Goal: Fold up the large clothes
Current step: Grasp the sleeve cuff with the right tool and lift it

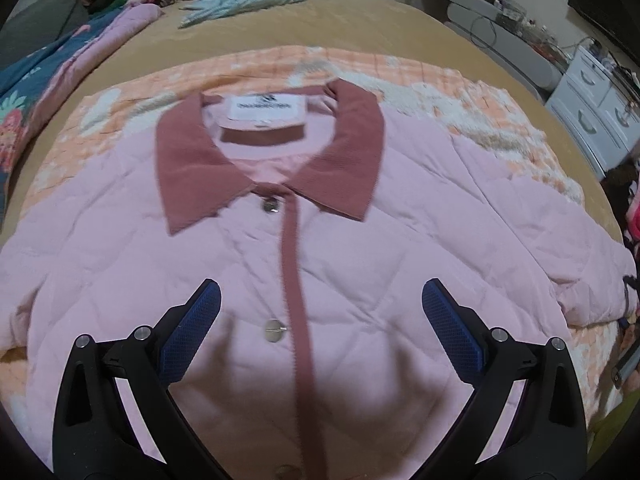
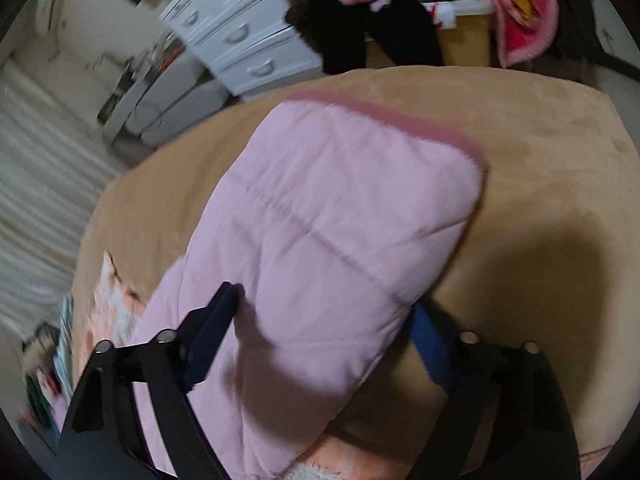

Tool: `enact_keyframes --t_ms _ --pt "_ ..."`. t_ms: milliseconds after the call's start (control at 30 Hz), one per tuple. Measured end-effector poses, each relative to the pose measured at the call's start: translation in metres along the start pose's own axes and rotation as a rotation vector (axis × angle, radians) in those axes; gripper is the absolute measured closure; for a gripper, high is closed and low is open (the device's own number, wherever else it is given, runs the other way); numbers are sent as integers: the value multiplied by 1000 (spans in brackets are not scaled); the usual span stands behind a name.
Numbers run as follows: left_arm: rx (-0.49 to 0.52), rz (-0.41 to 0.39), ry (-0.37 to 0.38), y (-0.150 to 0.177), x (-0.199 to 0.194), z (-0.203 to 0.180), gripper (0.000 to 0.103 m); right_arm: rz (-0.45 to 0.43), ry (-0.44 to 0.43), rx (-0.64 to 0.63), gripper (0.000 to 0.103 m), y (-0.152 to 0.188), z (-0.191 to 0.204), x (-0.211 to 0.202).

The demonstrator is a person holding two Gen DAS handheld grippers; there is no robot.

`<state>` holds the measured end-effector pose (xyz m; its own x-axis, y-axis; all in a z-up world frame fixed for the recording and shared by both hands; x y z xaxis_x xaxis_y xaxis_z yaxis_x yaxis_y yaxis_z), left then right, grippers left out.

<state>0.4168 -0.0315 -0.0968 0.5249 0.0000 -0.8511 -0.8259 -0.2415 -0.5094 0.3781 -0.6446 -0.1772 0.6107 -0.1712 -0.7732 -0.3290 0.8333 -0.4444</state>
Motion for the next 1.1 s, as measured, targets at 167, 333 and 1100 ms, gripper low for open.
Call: enact_keyframes --t_ms 167,333,1100 --pt "-2 -23 -14 -3 -13 12 8 16 -5 51 36 0 -8 -7" --pt "-14 -32 -23 -5 -20 20 8 18 -20 117 31 6 -21 -19" --pt "4 -81 -64 -13 -66 31 8 -148 -326 -118 80 -27 56 -79"
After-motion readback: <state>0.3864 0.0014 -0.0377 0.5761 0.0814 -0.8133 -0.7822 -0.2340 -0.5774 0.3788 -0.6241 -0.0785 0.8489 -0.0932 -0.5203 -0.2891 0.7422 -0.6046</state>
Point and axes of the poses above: each gripper's, at about its wrist camera, not at the fingertips, and x roughly the way its jaws point, z to its left, y to its underside, the point moved 4 cm from there along x, roughly the way its jaws point, and after that the axes turned 5 degrees about -x, right-handed, at the moved point
